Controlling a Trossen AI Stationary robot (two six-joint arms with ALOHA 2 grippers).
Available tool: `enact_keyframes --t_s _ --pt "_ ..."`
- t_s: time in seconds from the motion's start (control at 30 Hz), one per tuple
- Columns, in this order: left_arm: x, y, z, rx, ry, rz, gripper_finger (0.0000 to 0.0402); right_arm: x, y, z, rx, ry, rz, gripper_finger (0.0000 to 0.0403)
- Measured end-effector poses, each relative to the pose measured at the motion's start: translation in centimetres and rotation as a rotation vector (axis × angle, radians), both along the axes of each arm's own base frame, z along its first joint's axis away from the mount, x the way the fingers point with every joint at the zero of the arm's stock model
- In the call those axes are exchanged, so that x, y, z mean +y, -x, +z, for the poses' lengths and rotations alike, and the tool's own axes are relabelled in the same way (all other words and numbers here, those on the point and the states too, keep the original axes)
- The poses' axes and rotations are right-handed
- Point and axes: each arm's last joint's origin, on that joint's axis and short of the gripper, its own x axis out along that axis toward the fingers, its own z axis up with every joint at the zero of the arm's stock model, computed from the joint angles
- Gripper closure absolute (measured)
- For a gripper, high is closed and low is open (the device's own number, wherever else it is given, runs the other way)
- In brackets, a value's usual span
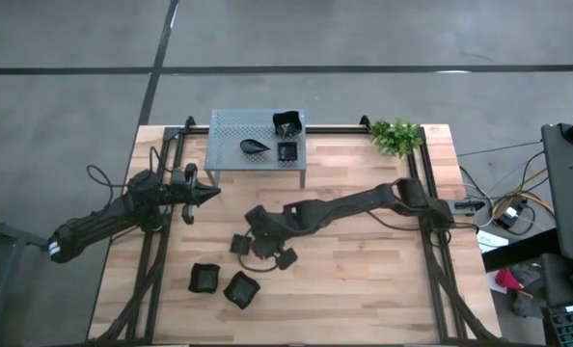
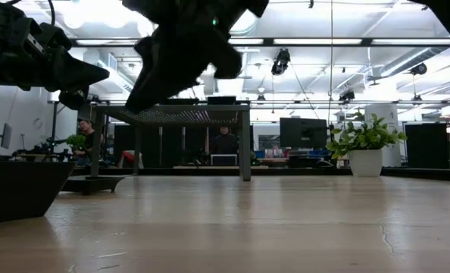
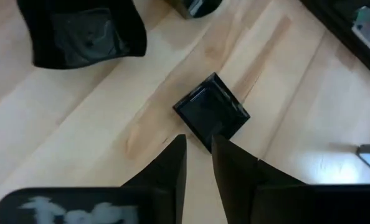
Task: Pick & Place Mini shaped plates
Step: Stack the black square plate on top of the other black square plate on the shelf
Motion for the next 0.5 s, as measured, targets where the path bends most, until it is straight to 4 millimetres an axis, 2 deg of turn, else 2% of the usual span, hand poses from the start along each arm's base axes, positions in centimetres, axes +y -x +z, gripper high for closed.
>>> enact_keyframes --t_s 0.3,0.5 --pt "0.0 0.0 0.0 0.000 0.000 0.000 0.0399 2.3 -1.8 -3.9 -0.100 0.114 0.151 0.0305" --pt "0.0 0.0 0.0 0.000 -0.001 0.000 0.0399 1.9 -2.1 -4.5 -0.111 0.192 0.093 0.0290"
